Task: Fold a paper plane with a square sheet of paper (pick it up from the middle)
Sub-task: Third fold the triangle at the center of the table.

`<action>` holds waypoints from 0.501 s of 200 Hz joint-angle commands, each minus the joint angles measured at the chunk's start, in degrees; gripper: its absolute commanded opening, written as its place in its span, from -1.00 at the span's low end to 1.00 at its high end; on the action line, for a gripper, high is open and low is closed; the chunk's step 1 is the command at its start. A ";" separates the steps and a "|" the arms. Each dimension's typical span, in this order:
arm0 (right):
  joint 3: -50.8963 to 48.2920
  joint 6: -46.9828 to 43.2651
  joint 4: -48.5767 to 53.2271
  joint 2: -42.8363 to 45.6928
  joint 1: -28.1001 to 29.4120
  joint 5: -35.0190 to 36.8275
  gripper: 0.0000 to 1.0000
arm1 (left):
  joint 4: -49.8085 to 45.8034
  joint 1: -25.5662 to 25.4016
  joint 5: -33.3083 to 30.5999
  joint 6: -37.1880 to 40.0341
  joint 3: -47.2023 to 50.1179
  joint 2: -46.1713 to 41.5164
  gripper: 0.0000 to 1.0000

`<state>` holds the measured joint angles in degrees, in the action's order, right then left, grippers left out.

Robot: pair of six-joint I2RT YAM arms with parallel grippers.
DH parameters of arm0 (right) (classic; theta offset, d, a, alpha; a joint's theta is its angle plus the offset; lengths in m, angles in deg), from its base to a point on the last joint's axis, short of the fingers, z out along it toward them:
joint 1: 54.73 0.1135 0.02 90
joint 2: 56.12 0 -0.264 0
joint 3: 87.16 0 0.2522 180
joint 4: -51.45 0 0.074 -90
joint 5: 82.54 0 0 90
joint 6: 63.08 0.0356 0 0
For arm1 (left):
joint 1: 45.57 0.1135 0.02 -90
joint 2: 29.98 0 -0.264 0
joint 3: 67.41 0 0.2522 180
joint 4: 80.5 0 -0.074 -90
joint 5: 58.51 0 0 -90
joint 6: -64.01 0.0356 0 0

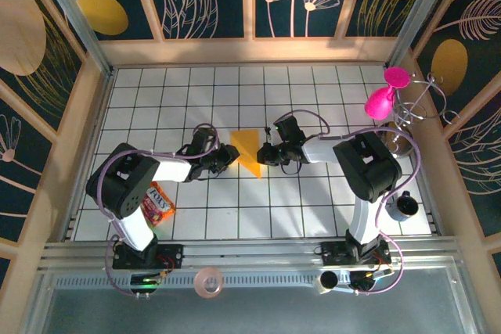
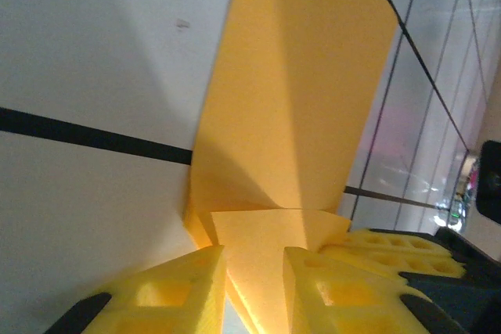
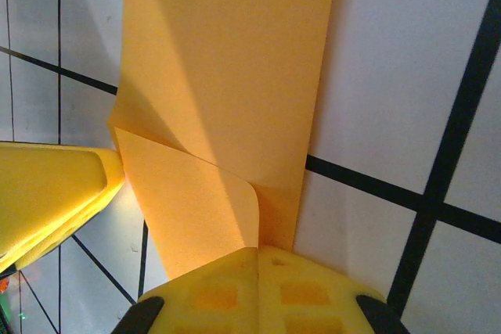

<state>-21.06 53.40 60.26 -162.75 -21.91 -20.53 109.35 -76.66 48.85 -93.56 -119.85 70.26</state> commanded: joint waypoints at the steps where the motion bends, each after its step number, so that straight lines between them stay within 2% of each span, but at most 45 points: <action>1: -1.27 0.51 0.37 -1.39 -0.47 1.66 -0.93 | -2.83 0.01 -3.87 0.48 -0.25 -1.59 -0.47; 26: -1.23 0.50 0.37 -1.52 -0.54 1.62 -0.93 | -4.39 0.15 -5.15 1.17 -0.42 -1.70 -0.41; 53: -1.26 0.50 0.37 -1.49 -0.52 1.62 -0.93 | -2.56 0.08 -3.39 0.39 -0.44 -1.59 -0.42; 100: -1.36 0.46 0.60 -1.46 -0.48 1.79 -0.93 | 0.69 0.13 0.38 0.07 -1.76 0.03 -0.52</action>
<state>-21.06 53.38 60.17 -162.79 -21.95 -20.53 108.04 -76.66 46.89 -93.16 -120.00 69.52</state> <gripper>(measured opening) 0.051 0.249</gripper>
